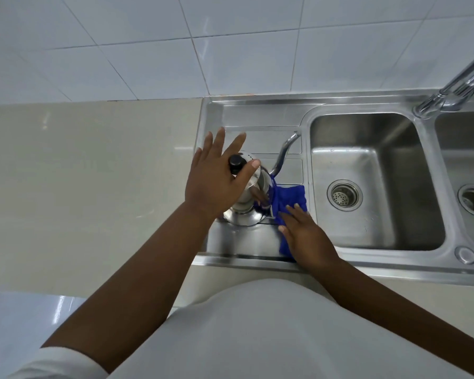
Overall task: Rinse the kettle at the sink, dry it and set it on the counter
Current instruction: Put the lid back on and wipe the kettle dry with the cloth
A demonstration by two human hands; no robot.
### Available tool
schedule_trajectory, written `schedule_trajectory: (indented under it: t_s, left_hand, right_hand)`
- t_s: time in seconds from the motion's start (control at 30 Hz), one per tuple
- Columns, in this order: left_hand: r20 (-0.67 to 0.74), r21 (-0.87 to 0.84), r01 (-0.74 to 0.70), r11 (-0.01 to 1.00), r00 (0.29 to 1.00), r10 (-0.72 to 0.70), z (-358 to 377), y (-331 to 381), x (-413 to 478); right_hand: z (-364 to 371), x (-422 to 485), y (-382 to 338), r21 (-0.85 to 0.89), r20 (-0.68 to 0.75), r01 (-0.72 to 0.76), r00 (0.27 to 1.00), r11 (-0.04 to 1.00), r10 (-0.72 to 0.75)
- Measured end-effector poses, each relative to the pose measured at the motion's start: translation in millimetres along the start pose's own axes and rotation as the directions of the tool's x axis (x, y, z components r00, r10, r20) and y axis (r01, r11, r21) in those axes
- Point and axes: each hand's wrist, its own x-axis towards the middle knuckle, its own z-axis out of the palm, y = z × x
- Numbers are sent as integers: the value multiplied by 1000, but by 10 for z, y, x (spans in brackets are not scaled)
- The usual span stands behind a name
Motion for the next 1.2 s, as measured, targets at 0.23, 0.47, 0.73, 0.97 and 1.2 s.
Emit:
schedule_trajectory:
  t_s: [0.23,0.47,0.73,0.97,1.2]
  left_hand:
    - [63,-12,-154,988,986,154,-83,-129,221]
    - [69,-12,-230,973,971,230,-132,-168,320]
    - [84,-13,-271,963,959,271,-141,-225,397]
    - [23,-6,-323,946,946,324,-166,-244,352]
    - [-216,-116,-149,982,969,122,-21,-622,-28]
  right_hand:
    - [125,-93,255,-302,74,141,990,943,-124]
    - [352,-43,7,-276,-6,-106,994,955,108]
    - [13,186,-192,82,-56,-193,979,978,198]
    - [-762,446,-315,605,-307,57,937,794,167]
    - [-949,673,-261,621,-305,89,943,779,136]
